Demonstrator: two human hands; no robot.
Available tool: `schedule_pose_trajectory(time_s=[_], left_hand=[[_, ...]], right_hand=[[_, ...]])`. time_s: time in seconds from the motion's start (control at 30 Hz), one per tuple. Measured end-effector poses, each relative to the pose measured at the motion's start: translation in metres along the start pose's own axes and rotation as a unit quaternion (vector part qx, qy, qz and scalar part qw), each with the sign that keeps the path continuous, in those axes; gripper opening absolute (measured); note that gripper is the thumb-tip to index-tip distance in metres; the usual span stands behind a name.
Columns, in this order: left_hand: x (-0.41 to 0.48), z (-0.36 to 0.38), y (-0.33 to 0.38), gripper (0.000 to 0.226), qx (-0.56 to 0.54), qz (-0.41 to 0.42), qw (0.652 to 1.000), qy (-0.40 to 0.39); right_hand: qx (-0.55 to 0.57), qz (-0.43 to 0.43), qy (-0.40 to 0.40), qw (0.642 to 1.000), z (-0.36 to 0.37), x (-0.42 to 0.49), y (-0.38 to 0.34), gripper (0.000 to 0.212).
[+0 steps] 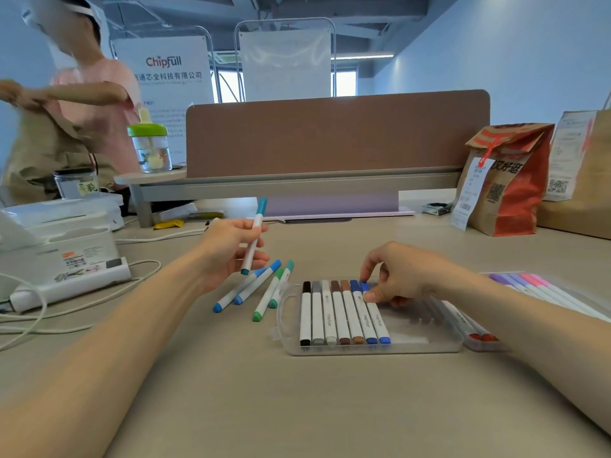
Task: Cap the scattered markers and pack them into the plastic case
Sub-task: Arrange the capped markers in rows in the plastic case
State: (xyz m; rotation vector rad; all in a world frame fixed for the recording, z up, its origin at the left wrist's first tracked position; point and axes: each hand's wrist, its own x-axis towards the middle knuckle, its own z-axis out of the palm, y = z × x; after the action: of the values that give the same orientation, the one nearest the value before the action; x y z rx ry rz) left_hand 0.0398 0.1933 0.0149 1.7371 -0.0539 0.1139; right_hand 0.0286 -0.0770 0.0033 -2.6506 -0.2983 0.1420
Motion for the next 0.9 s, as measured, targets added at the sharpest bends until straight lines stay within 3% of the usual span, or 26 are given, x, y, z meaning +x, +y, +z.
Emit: schedule_pose_trajectory(time_s=[0.13, 0.27, 0.43, 0.67, 0.77, 0.83, 0.9], left_hand=[[-0.001, -0.001, -0.002, 0.019, 0.022, 0.005, 1.000, -0.016], [-0.007, 0.008, 0.001, 0.020, 0.051, 0.043, 0.995, -0.068], [-0.026, 0.035, 0.008, 0.017, 0.047, 0.071, 0.980, -0.177], [-0.031, 0.048, 0.008, 0.009, 0.083, 0.066, 0.973, -0.207], [-0.022, 0.042, 0.006, 0.015, 0.174, 0.110, 0.968, -0.140], [-0.009, 0.030, 0.001, 0.029, 0.292, 0.161, 0.942, -0.036], [0.003, 0.011, -0.006, 0.035, 0.392, 0.159, 0.906, 0.019]], right_hand=[[-0.021, -0.021, 0.011, 1.000, -0.004, -0.002, 0.001, 0.026], [0.146, -0.064, 0.041, 0.986, -0.005, -0.004, -0.003, 0.015], [0.305, -0.103, 0.031, 0.946, -0.001, -0.011, -0.021, 0.028], [0.432, -0.121, 0.046, 0.892, 0.001, -0.012, -0.026, 0.016], [0.449, -0.083, 0.073, 0.887, -0.009, -0.009, -0.021, 0.018], [0.435, -0.038, 0.078, 0.896, -0.020, -0.007, -0.011, 0.022], [0.400, 0.005, 0.053, 0.915, -0.029, -0.007, 0.001, 0.022]])
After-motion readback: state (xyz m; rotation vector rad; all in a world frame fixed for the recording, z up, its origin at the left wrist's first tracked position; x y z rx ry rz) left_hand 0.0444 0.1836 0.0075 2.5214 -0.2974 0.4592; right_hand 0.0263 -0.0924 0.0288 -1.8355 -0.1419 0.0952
